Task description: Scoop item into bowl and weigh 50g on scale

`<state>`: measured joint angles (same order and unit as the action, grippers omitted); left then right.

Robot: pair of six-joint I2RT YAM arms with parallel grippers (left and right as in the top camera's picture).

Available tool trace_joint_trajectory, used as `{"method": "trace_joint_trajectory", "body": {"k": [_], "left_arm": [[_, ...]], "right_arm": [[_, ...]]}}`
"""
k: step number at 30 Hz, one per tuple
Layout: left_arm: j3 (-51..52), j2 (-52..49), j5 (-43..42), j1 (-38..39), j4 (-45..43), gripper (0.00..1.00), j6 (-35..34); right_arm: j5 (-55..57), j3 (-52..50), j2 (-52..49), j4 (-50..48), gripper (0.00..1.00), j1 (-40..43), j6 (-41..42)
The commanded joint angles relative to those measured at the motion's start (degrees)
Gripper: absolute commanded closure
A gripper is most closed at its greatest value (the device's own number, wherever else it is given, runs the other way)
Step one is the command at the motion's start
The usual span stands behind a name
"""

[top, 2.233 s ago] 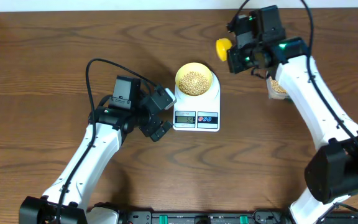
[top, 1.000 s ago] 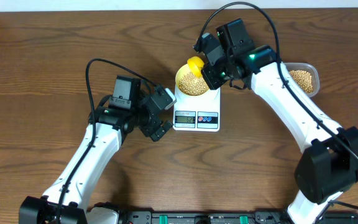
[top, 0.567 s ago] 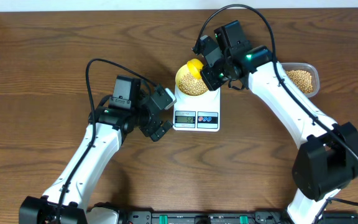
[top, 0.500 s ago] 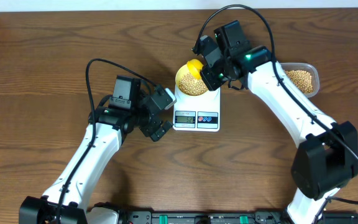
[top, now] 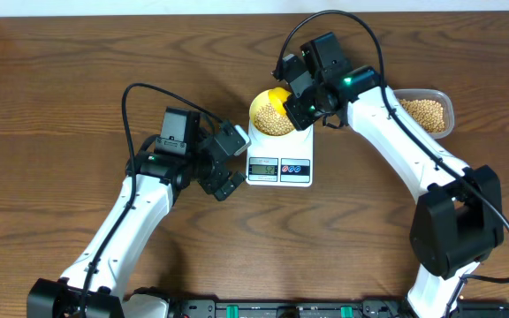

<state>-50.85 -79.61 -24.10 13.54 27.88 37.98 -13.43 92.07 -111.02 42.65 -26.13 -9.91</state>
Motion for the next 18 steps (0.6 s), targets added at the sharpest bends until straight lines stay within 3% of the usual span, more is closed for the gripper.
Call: {"method": "trace_joint_trajectory", "body": {"k": [1,18], "left_arm": [[-0.04,0.74,-0.74,-0.28,-0.02,0.02,0.79],[-0.04,0.74,-0.74,-0.28,-0.02,0.02,0.79]], "right_arm": [[1.38,-0.33,-1.55,0.02,0.99,-1.05,0.26],[2.62,-0.33,-2.56,-0.13,0.99,-1.68,1.77]]}}
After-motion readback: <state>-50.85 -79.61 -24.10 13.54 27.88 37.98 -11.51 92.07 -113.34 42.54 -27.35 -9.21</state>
